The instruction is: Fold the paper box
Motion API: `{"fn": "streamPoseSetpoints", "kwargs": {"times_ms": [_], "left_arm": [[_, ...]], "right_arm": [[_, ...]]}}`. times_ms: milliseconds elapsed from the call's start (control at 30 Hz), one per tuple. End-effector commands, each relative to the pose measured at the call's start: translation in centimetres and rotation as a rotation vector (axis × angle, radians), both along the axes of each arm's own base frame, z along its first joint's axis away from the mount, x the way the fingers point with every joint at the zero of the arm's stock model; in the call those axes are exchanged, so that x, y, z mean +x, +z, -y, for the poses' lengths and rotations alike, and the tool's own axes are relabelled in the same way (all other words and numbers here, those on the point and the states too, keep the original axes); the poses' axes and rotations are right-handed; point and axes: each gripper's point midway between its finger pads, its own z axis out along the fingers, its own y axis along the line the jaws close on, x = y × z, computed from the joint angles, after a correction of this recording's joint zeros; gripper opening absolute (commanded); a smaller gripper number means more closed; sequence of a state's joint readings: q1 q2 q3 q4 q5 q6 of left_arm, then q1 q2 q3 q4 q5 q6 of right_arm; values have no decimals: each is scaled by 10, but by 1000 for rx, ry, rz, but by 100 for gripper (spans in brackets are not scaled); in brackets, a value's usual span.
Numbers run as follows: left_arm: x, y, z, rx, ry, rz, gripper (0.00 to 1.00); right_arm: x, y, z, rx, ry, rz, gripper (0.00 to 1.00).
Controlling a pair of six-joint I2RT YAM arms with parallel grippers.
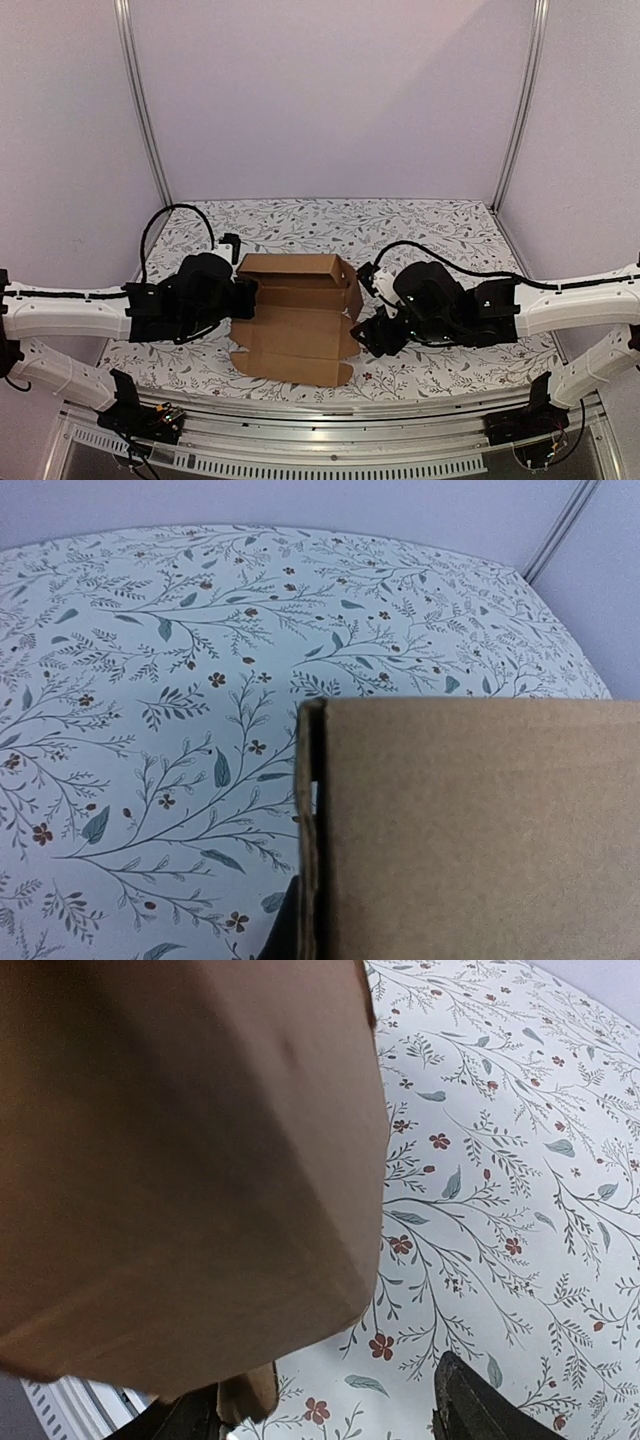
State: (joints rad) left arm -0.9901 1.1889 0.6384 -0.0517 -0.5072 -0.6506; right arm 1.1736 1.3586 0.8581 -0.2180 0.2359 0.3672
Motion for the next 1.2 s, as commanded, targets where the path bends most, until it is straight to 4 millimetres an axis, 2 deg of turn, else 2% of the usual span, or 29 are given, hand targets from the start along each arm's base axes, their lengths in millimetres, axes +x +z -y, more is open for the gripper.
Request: {"fn": "streamPoseSetpoints", "kwargs": {"times_ms": [0, 200, 267, 400, 667, 933, 1167], "left_arm": [[-8, 3, 5, -77, -40, -29, 0], [-15, 5, 9, -118, -89, -41, 0], [-14, 14, 14, -159, -103, -21, 0], [-16, 18, 18, -197, -133, -23, 0], [-20, 20, 35, -273, -195, -60, 0], [-20, 22, 42, -297, -221, -73, 0], [-12, 10, 22, -206, -142, -56, 0]], "right_arm": [[1, -3, 8, 9, -32, 11, 71], [-2, -1, 12, 51, -35, 14, 64], [-4, 1, 13, 68, -34, 18, 60], [-6, 7, 14, 115, -26, 25, 57], [-10, 18, 4, 223, -3, 24, 50], [-11, 25, 2, 260, 11, 34, 48], [-15, 32, 21, 204, 26, 74, 56]]}}
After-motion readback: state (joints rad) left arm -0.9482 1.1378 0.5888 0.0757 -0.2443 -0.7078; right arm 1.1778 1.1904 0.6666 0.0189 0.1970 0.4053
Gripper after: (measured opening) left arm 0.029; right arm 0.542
